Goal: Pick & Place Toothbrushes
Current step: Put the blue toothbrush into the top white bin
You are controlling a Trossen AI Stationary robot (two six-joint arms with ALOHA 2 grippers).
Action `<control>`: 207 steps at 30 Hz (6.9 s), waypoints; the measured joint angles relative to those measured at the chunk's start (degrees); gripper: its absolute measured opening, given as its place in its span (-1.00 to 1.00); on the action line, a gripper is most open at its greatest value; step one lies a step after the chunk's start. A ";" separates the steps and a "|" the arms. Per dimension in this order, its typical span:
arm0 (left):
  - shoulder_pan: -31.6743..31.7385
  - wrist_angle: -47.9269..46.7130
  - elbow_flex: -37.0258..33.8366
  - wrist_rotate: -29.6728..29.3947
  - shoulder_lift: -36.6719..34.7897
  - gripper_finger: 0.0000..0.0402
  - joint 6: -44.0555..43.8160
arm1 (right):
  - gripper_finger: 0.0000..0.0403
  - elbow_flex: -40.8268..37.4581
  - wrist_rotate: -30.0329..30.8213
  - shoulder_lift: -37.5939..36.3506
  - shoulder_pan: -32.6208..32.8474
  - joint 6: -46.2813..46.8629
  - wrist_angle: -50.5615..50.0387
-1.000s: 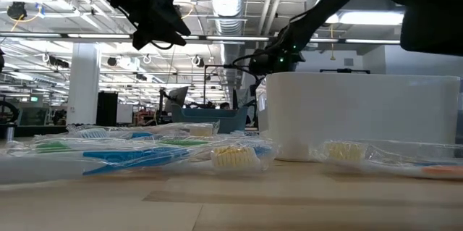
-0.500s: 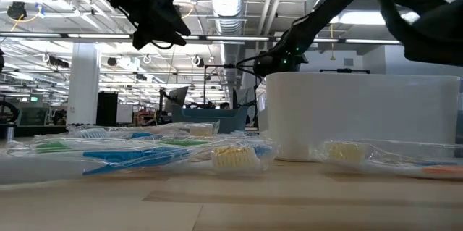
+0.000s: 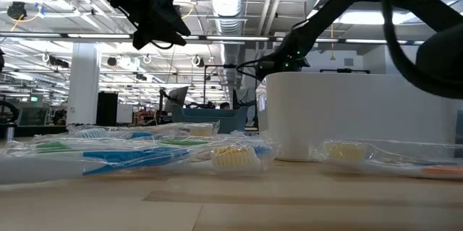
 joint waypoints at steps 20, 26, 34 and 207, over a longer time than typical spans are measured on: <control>0.04 0.56 0.00 0.00 0.00 -0.42 -0.17 | 0.28 0.34 -0.12 -0.11 1.84 2.34 -5.24; 0.04 0.73 0.00 0.00 0.00 -0.42 -0.17 | 0.17 3.49 0.46 -0.42 3.93 3.02 -7.20; 0.04 0.84 0.00 0.00 0.00 -0.42 -0.17 | 0.15 5.68 1.40 -0.20 5.27 3.75 -2.15; -2.21 6.84 0.00 0.33 0.02 -0.42 -5.95 | 0.34 -24.50 0.58 -17.79 11.47 13.80 9.88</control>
